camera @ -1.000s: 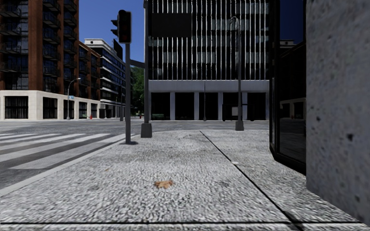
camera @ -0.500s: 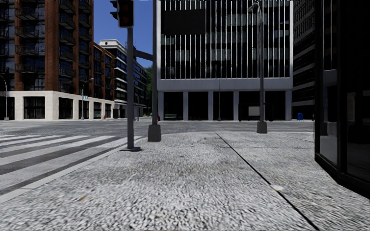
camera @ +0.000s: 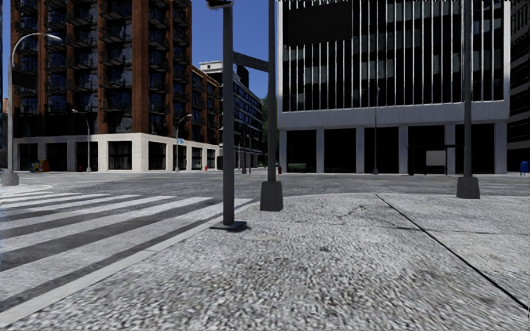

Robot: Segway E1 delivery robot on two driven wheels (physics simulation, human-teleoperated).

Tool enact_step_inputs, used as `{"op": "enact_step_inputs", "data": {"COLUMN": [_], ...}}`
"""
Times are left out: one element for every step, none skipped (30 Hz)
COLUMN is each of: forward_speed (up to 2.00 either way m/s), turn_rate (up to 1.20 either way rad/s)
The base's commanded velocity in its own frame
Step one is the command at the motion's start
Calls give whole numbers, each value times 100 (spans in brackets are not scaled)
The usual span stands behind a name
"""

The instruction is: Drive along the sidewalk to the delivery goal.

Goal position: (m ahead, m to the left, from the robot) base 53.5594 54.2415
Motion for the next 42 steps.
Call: {"op": "enact_step_inputs", "data": {"forward_speed": [200,196,191,188,187,187,184,176,165,161,157,157,156,155,155,155,155,155,155,155,155,155,155,155,155,155,155,155,155,156,156,157,158,158,160,162,164,164,165,165,165,165], "turn_rate": [58,58,58,58,58,58,60,63,65,65,65,65,65,65,65,65,65,65,65,66,67,73,75,76,76,76,76,76,76,74,70,69,68,68,67,62,60,59,58,58,58,54]}}
